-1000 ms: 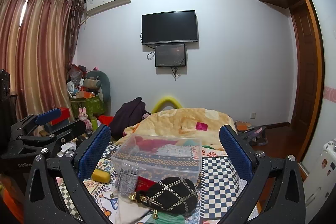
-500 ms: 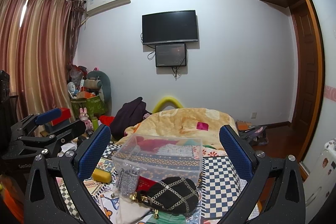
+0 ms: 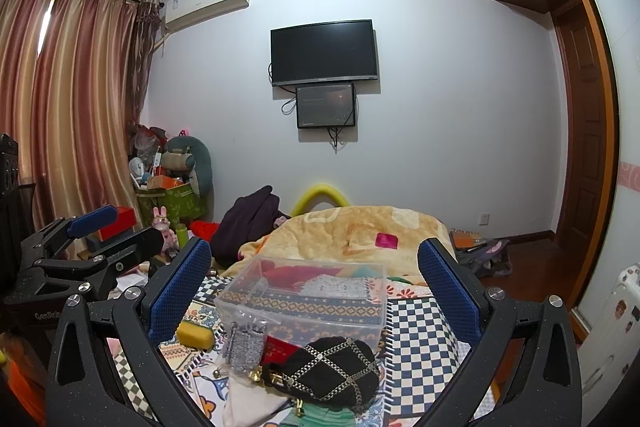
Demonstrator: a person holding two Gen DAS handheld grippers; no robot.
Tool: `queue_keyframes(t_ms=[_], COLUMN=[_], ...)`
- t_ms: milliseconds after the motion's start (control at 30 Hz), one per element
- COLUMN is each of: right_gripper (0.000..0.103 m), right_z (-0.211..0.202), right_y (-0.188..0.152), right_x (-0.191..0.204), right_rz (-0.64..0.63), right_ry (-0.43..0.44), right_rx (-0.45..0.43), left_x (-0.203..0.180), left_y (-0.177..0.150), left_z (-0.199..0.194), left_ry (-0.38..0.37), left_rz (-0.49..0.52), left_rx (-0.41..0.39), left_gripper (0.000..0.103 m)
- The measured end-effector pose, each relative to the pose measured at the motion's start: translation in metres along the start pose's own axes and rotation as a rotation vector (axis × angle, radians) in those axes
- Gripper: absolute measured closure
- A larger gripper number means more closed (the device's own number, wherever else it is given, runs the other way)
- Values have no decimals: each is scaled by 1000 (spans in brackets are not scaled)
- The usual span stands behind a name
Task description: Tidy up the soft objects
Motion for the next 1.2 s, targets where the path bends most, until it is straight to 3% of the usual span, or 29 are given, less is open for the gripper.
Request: queue_keyframes(t_ms=[900,1033,1200], right_gripper=[0,0,0], right_z=[-2,0,14], right_y=[-2,-5,-23], right_x=[-2,-1,-3], right_rz=[6,12,18], right_ry=[4,7,12], right_rx=[-2,10,64], left_x=[-2,-1,10], left_y=[-2,-8,-29], left_z=[-2,2,20], left_ry=[3,6,22], left_rz=[4,6,-7], left_rx=[-5,12,90], left_gripper=[0,0,0])
Point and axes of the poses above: each gripper's, at about its wrist camera, not at the fingertips, and z roughly the way its jaws point, x to its left, y to its top, the point moved 10 cm from there along z, roughly the way its jaws point, and after that the axes turned 10 degrees about -z, right-handed, at the moved point
